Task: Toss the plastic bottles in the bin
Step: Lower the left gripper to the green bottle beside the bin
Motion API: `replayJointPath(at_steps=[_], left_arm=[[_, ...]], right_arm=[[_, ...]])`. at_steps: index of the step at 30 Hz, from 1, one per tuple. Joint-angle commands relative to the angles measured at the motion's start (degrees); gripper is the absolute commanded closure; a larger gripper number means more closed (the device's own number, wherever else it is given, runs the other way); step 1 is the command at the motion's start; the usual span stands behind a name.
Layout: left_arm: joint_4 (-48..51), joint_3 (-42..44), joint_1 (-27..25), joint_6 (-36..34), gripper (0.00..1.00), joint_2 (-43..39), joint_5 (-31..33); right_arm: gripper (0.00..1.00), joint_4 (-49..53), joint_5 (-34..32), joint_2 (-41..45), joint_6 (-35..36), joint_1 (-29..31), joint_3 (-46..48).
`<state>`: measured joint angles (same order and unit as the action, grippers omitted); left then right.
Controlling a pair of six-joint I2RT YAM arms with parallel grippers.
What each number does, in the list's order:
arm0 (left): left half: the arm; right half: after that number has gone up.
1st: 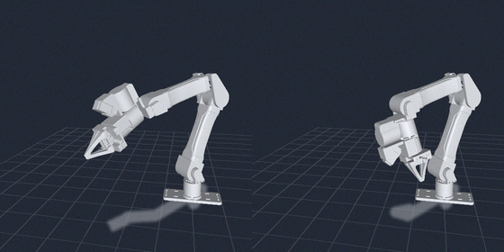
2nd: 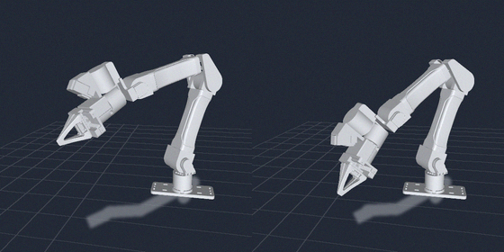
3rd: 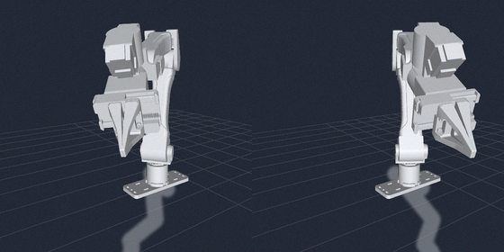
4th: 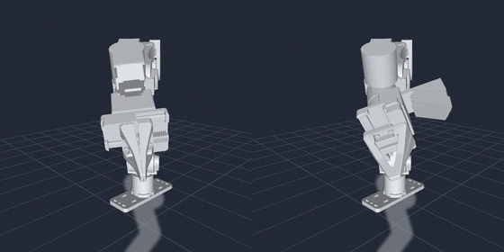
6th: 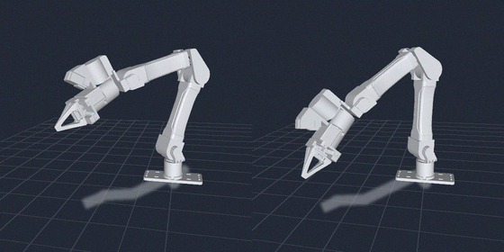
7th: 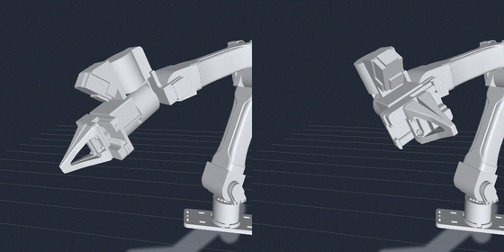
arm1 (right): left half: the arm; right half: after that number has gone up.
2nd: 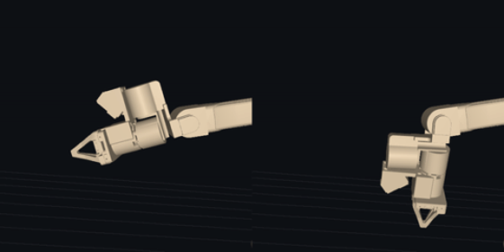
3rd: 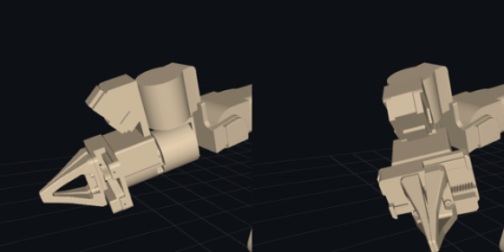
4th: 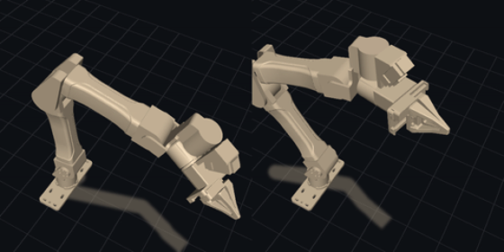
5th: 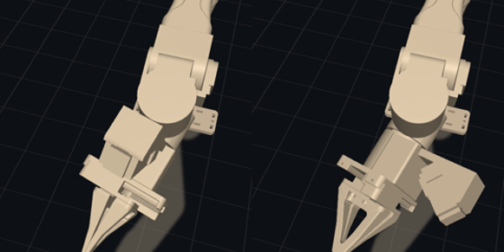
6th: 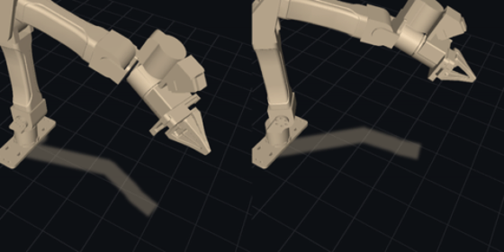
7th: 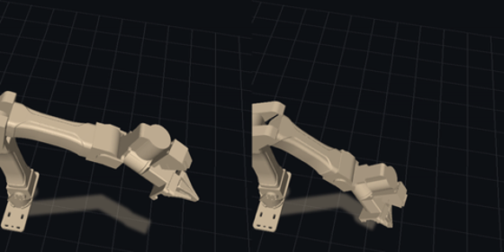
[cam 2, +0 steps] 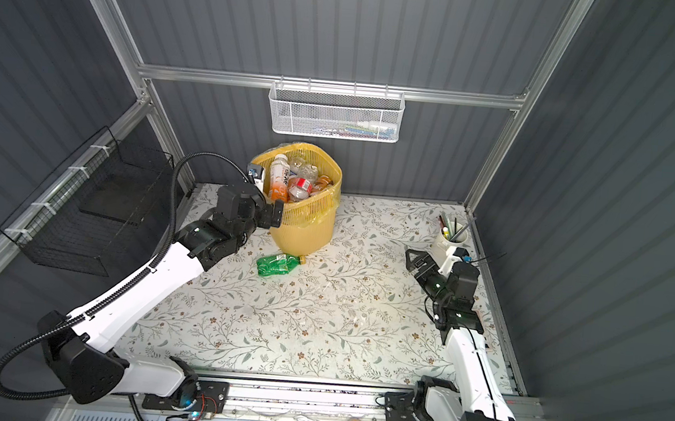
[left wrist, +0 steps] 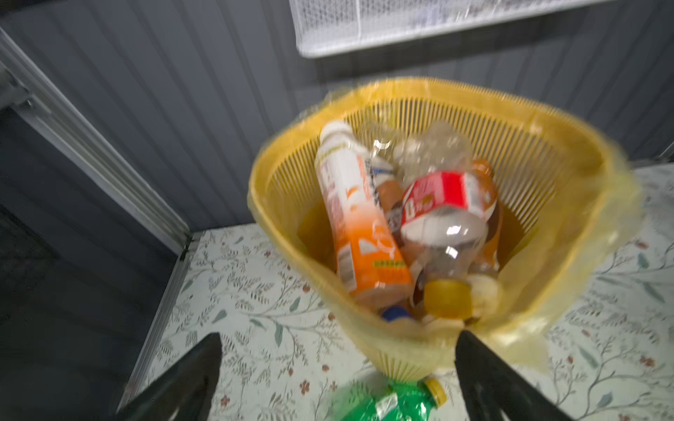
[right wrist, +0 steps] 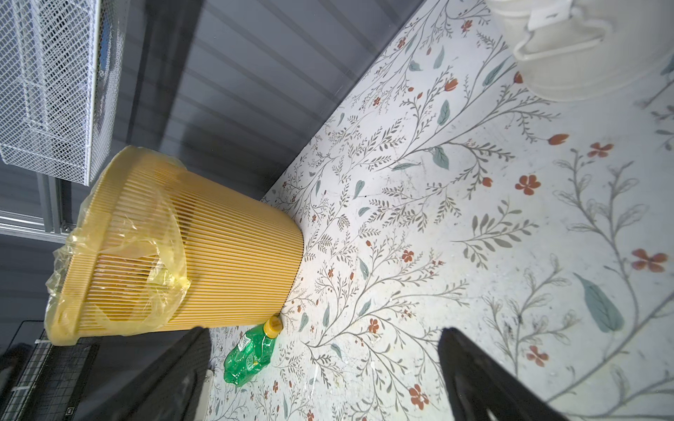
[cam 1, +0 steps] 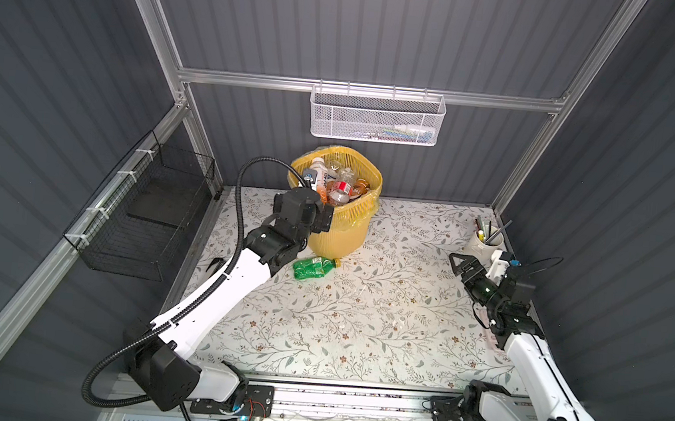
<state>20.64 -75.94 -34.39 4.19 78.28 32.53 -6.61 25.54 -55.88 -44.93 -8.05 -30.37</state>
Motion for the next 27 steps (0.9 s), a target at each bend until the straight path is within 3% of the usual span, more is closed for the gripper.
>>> replayJointPath(at_steps=[1, 10, 27], left_arm=[[2.7, 6.1, 0.6, 2.7, 0.01, -2.2, 1.5], [-0.5, 20.3, 0.6, -1.0, 0.01, -2.1, -3.0], [-5.6, 18.8, -0.3, -11.1, 0.01, 12.5, -5.0]], right_arm=[[0.01, -1.6, 0.5, -0.8, -0.6, -0.4, 0.6], [0.01, -0.7, -1.6, -0.6, -0.7, -0.4, 1.3], [0.01, 0.8, -4.0, -1.2, -0.7, -0.6, 2.5]])
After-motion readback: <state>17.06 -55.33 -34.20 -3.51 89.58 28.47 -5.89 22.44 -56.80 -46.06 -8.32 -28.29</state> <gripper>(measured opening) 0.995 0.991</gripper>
